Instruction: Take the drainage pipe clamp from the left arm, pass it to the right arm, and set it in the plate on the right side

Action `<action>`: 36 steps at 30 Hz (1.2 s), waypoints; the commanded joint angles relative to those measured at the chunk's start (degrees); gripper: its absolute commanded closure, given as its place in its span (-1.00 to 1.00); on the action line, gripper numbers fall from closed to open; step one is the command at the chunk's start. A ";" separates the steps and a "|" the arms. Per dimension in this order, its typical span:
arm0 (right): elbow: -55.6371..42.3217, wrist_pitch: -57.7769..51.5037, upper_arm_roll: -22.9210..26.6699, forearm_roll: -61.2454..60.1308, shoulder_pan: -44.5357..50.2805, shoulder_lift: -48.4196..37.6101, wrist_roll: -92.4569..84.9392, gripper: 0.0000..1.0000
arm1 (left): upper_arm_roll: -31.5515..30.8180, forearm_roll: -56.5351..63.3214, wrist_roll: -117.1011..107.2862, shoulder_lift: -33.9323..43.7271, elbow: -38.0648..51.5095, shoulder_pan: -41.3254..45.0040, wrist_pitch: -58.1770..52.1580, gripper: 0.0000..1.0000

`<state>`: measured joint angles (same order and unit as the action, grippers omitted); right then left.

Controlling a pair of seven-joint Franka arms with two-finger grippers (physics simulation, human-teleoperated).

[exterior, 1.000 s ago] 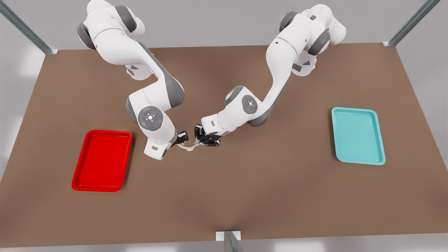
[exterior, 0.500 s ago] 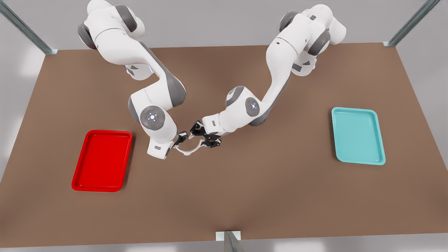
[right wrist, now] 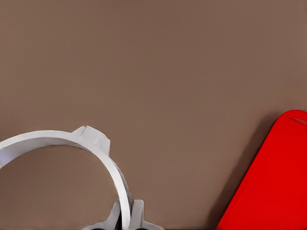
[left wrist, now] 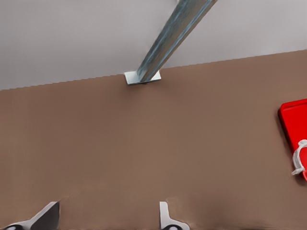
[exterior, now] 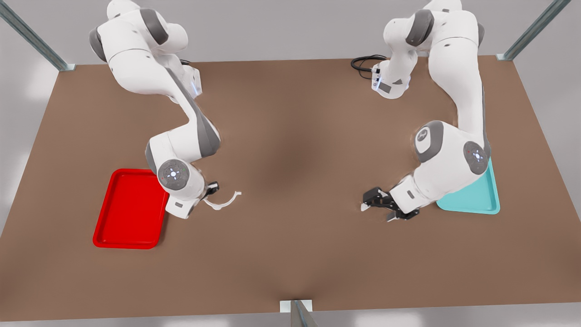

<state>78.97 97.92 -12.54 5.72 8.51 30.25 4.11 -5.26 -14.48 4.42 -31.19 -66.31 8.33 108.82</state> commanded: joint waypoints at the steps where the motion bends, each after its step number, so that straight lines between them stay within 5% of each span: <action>1: 1.54 -1.68 -0.03 -7.21 -4.63 0.07 -1.12 0.57 | 0.07 15.36 -0.38 1.39 0.13 -5.42 -17.68 -1.00; 4: 3.65 -3.79 -0.03 -14.86 -11.14 0.68 -1.21 0.57 | 0.78 14.92 -0.29 11.05 -1.80 -9.92 -21.72 -1.00; 6: 5.93 -7.22 -0.03 -23.73 -16.06 1.12 -1.12 0.57 | 2.10 14.84 0.77 20.99 -11.92 -9.48 -21.54 -1.00; 13: 6.90 -15.56 0.06 -35.43 -28.98 6.48 -1.21 0.57 | 2.10 14.84 3.05 20.29 -11.30 -9.92 -21.63 -1.00; 33: 5.85 -15.48 0.76 -26.11 -43.93 19.67 -9.38 0.57 | 2.27 14.57 2.96 18.27 -11.39 -9.92 -21.19 -1.00; 34: 5.85 -14.95 0.76 -25.94 -44.10 19.76 -10.08 -0.26 | 2.27 14.40 2.96 18.18 -11.39 -9.92 -21.10 -1.00; 36: 5.76 -14.78 0.76 -25.85 -44.10 19.84 -10.17 -1.00 | 2.36 13.87 2.96 17.83 -11.30 -10.00 -21.10 -1.00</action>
<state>84.77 82.54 -11.76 -20.34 -35.58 50.12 -1.24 -2.90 -0.32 6.85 -13.38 -77.72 -1.64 87.68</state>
